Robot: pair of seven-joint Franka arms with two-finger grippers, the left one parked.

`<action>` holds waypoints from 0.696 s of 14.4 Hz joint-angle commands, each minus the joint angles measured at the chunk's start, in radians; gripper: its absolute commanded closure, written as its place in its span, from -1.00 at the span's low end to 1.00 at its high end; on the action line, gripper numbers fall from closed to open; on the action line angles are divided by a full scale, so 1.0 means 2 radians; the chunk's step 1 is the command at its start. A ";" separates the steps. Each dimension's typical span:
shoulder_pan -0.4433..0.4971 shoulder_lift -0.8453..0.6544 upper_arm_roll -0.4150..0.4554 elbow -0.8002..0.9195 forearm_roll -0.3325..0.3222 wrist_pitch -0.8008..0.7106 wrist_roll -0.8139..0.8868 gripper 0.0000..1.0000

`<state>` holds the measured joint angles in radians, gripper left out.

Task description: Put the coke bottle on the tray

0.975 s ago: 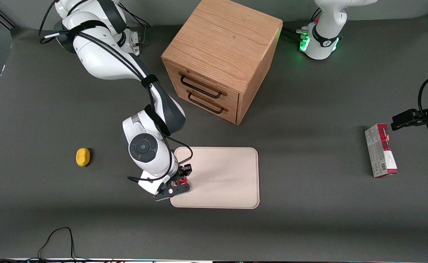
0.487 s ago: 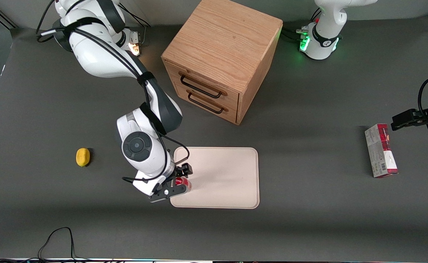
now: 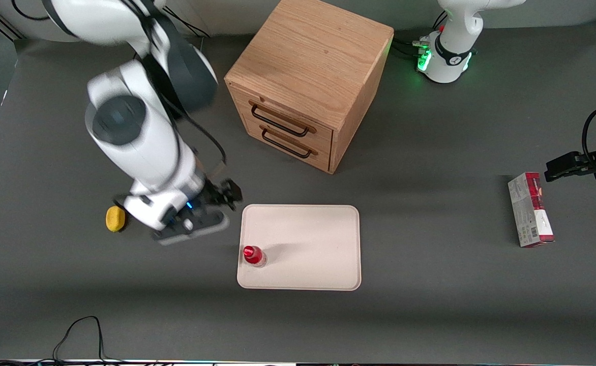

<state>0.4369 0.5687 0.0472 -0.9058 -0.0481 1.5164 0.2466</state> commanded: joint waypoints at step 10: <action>-0.111 -0.254 -0.100 -0.301 0.037 0.035 -0.141 -1.00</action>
<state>0.2987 0.1990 -0.1768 -1.3023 -0.0104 1.4881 0.0484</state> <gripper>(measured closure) 0.000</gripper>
